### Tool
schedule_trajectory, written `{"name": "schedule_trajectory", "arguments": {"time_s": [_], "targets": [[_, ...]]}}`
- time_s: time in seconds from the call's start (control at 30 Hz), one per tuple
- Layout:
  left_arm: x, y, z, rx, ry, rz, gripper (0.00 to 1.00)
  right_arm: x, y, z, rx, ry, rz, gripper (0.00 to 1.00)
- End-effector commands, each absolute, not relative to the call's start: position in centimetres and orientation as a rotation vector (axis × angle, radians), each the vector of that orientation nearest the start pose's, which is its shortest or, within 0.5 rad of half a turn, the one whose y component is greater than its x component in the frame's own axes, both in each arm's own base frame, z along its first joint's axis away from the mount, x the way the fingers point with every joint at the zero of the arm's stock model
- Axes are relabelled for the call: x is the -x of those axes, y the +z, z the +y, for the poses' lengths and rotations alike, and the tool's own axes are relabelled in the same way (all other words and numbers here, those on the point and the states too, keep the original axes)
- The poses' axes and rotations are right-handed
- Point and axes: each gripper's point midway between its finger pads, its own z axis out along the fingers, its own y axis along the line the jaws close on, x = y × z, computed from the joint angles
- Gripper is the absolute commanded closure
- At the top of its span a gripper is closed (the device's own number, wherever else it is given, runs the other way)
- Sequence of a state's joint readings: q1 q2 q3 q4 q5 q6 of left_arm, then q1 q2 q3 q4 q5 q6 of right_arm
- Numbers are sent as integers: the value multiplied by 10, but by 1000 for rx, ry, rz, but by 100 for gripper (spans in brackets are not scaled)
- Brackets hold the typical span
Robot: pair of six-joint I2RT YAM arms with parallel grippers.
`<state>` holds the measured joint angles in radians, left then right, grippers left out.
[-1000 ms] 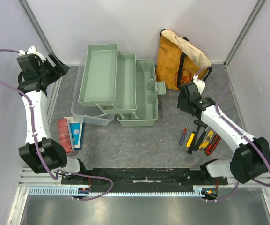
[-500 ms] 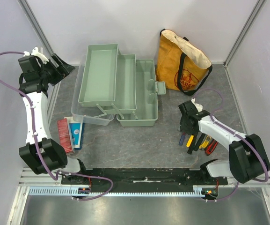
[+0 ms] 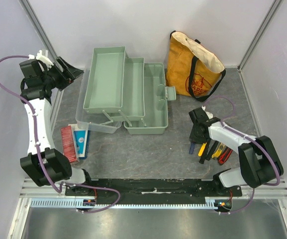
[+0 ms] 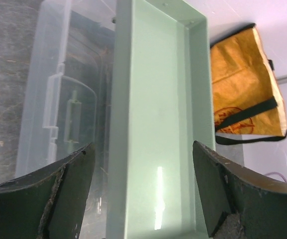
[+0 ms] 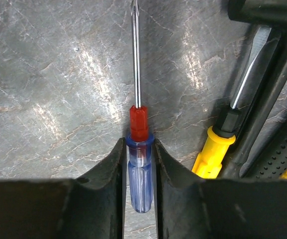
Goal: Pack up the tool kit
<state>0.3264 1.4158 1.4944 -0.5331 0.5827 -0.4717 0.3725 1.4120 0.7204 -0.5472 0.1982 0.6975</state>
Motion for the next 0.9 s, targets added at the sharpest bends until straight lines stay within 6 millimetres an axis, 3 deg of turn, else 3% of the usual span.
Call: {"name": "schedule_trajectory", "arguments": {"time_s": [0.0,0.1,0.2,0.33,0.43,0.53,0.6,0.7,0.77,0.87], "targets": [[-389,366,-17,295,-809,1891,17,-241,19,88,-519,9,2729,85],[-379,372,-47,186,-857,1900,17,-257,47,89,-505,29,2657,100],[-369,372,-66,127,-860,1915,17,-275,93,91,-493,70,2553,100],[-359,380,-79,76,-861,1889,17,-305,169,111,-423,261,2363,100],[-355,392,-79,48,-836,1856,17,-333,230,143,-280,446,2227,100],[-352,399,-84,4,-824,1828,17,-355,270,193,-110,655,2113,100],[-348,396,-85,5,-801,1821,17,-369,285,232,-9,770,2048,100],[-340,400,-85,-9,-760,1782,17,-384,293,283,84,897,1985,100],[-339,403,-81,10,-720,1757,17,-400,299,306,98,919,1923,100],[-334,403,-83,19,-738,1759,16,-423,294,320,76,890,1937,100]]}}
